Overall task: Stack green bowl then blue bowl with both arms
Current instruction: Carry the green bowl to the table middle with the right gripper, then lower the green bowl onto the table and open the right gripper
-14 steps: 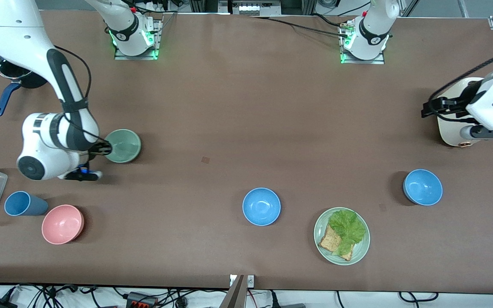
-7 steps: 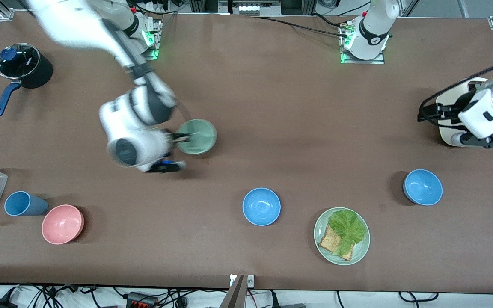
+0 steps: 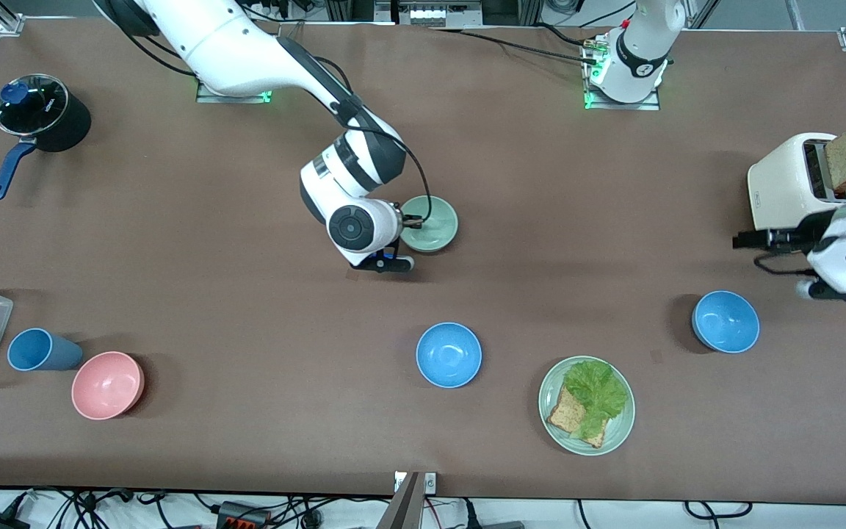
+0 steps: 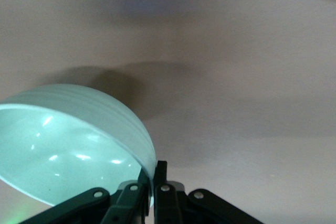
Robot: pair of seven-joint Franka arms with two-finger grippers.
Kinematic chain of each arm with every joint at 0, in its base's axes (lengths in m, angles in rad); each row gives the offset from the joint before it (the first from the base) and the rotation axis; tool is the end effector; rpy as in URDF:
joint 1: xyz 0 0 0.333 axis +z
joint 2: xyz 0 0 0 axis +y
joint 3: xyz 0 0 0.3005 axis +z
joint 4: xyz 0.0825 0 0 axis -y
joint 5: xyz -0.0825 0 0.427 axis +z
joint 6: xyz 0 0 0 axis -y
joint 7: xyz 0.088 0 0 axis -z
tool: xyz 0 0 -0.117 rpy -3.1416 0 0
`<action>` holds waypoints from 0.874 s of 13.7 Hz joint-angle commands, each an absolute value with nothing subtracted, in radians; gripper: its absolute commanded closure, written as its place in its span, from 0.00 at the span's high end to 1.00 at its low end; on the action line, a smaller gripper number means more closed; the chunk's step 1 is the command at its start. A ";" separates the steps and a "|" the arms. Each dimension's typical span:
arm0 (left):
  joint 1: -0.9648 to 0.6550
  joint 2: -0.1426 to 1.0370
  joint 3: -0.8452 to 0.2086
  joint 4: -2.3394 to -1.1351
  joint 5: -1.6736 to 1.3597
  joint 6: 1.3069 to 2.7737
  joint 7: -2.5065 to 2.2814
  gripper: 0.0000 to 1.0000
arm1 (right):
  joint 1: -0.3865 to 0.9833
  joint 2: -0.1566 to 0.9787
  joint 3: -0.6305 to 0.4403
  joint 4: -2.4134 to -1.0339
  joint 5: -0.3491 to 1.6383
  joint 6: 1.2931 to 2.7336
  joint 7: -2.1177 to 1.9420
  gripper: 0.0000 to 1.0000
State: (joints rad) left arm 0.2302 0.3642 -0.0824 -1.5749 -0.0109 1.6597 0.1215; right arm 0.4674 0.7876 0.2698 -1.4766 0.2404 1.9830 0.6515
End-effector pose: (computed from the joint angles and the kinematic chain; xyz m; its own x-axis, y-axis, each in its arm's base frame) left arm 0.6567 0.1013 0.3717 0.9633 0.0191 -0.2678 0.0399 -0.9966 0.0725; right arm 0.5292 0.4747 0.1613 0.8933 -0.0550 -0.4461 -0.1206 -0.9854 -0.1201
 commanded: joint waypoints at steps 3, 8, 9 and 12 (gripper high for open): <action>0.265 0.503 -0.086 -1.532 0.090 1.816 0.169 1.00 | 0.485 0.822 0.264 -1.457 0.290 2.008 0.675 0.05; 0.307 0.612 -0.086 -1.523 0.086 1.982 0.256 1.00 | 0.471 0.709 0.250 -1.445 0.285 1.993 0.722 1.00; 0.308 0.633 -0.084 -1.500 0.089 2.003 0.270 1.00 | 0.472 0.659 0.229 -1.447 0.282 1.984 0.723 1.00; 0.325 0.692 -0.084 -1.454 0.087 2.026 0.304 0.97 | 0.454 0.556 0.141 -1.430 0.255 1.878 0.672 1.00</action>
State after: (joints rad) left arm 0.3102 0.6412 -0.0795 -1.5245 0.0738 2.0219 0.2651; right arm 0.4680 0.6394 0.1844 -1.4125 0.2719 1.9354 0.6944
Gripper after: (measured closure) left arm 0.026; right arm 0.203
